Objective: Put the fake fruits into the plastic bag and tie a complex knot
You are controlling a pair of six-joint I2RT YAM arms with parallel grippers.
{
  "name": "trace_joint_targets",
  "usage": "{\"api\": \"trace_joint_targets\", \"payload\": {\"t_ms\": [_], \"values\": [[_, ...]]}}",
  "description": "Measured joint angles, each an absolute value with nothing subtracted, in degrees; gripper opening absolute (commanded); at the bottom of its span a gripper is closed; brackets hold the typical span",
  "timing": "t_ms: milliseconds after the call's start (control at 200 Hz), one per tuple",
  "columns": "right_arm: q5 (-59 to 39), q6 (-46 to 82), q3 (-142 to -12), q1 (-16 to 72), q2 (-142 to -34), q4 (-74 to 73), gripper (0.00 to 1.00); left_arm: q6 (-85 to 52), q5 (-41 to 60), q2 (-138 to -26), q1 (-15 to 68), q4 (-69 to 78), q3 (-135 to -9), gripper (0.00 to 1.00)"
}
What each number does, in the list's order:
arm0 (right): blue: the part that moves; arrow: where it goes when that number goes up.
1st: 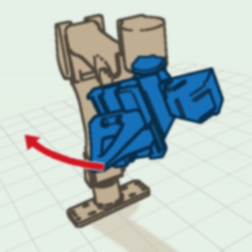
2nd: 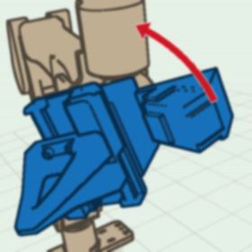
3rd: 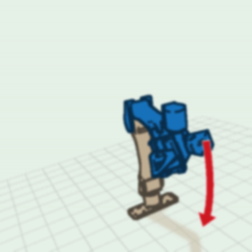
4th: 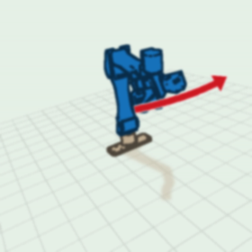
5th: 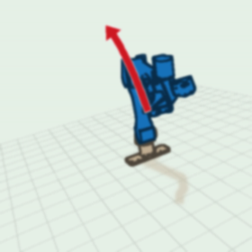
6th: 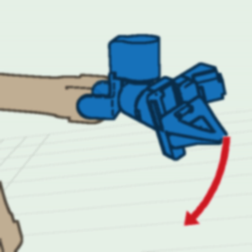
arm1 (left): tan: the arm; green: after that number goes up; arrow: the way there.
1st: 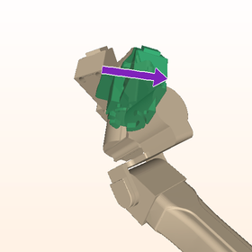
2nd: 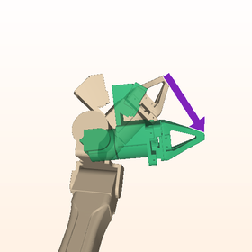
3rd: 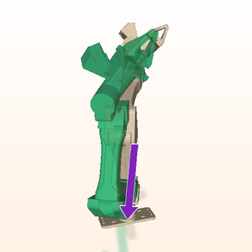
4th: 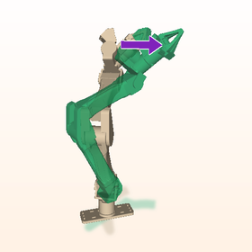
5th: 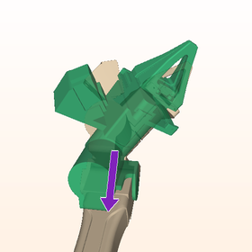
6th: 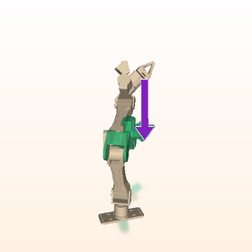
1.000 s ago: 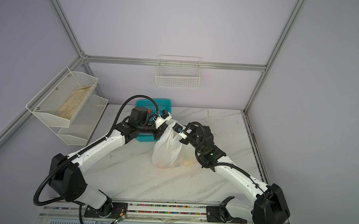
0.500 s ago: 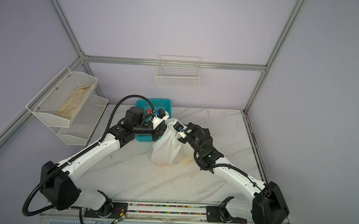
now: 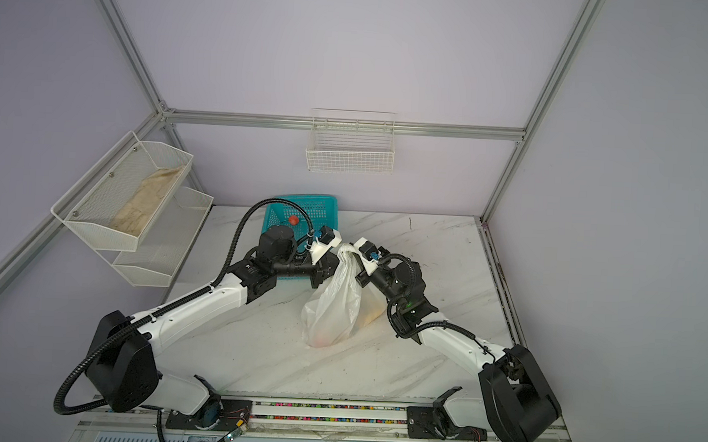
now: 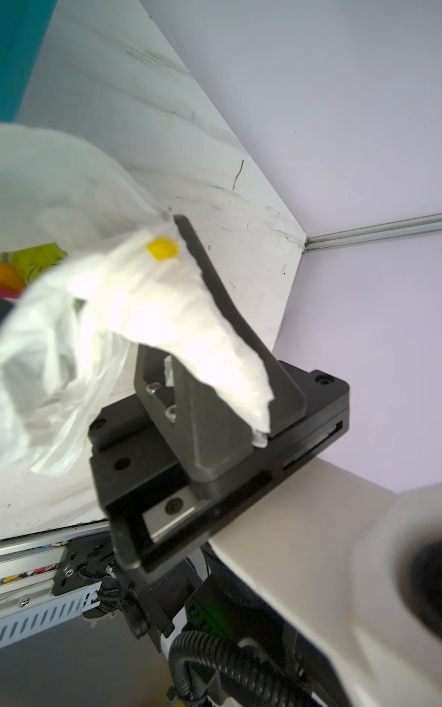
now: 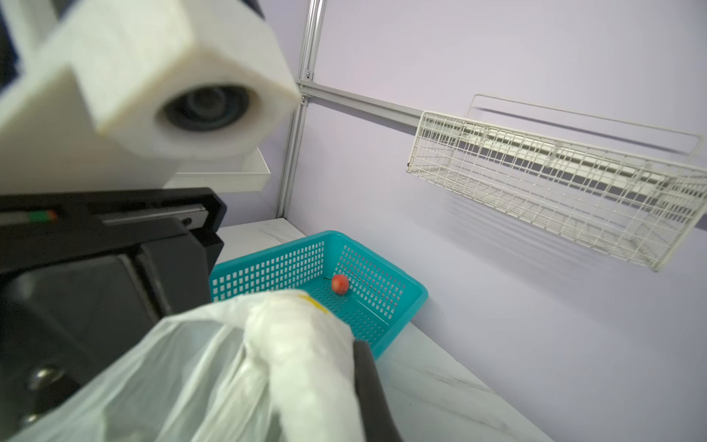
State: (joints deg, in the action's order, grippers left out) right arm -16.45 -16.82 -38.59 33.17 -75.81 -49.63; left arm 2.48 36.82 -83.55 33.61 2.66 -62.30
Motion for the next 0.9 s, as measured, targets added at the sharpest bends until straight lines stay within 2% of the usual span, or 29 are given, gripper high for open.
{"api": "trace_joint_targets", "payload": {"t_ms": [160,480,690,900], "values": [[-22.1,-8.9,-36.2,31.4,-78.2,-56.9,0.00,0.5,35.4,-83.5,33.9,9.5,-57.6,0.08],[-26.2,6.1,-35.4,30.3,-86.3,-75.3,0.00,-2.6,34.6,-83.3,34.6,17.1,-50.6,0.19],[-28.4,12.8,-35.4,29.1,-91.2,-84.9,0.00,-4.5,31.3,-79.6,34.6,20.9,-47.1,0.22],[-32.9,15.0,-36.2,27.0,-93.6,-88.2,0.00,-8.3,25.7,-75.2,34.6,25.2,-43.4,0.41]]}}
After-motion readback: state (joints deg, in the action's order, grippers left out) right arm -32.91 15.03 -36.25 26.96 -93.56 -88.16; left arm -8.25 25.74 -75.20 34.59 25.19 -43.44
